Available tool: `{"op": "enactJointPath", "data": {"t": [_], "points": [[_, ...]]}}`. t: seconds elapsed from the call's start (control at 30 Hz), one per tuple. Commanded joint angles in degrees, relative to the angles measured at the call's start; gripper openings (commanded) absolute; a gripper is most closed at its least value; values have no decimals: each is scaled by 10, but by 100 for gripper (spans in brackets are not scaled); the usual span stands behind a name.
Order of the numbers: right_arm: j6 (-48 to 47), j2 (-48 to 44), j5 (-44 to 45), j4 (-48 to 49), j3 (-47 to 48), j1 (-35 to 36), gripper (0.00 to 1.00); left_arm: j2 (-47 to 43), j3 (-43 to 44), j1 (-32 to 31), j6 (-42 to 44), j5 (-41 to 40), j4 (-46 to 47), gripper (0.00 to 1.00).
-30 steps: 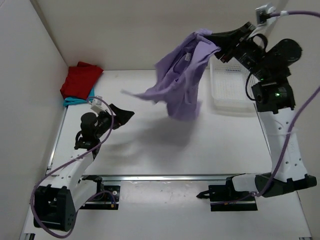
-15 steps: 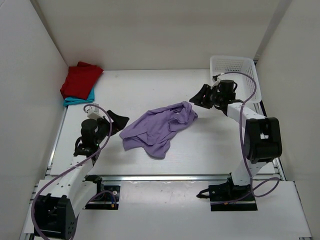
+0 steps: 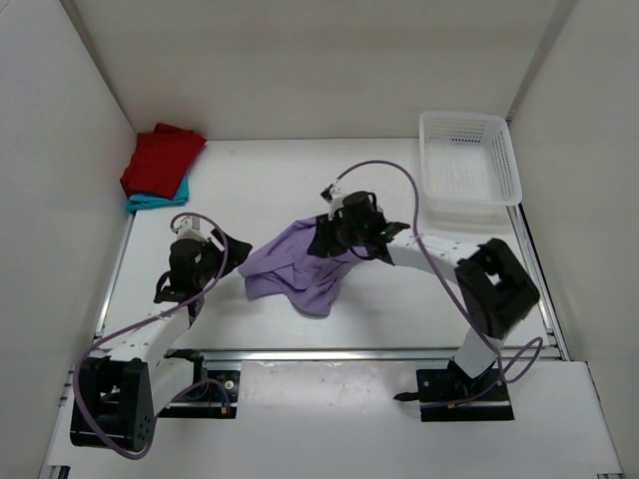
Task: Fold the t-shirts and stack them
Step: Move the tshirt to the center of the board, then flatten out the tshirt
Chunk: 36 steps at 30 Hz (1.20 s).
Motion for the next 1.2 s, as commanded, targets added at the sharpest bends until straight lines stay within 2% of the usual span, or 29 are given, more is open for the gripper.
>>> {"op": "enactJointPath", "data": {"t": [0.0,0.03,0.13,0.4,0.6,0.8,0.87,0.9,1.0,1.17], "points": [[-24,42,8,0,46,23,34,-8,-7,7,5,-9,2,70],[-23,60,-1,1,56,24,39,-3,0,-7,18,-28,-5,65],[-7,91,-14,4,74,28,46,6,3,-41,45,-87,-34,64],[53,127,-68,58,72,35,42,70,7,-60,82,-147,-50,67],[79,162,-83,70,90,36,37,115,32,-69,86,-151,-51,70],[103,186,-101,89,115,29,31,157,54,-69,83,-128,-50,68],[107,194,-104,92,114,28,21,173,56,-65,80,-116,-48,66],[112,190,-106,96,112,25,12,180,58,-63,78,-116,-45,65],[116,171,-105,113,91,21,1,185,54,-58,63,-95,-18,66],[82,67,-72,84,36,6,0,177,42,-48,34,-64,15,74]]}}
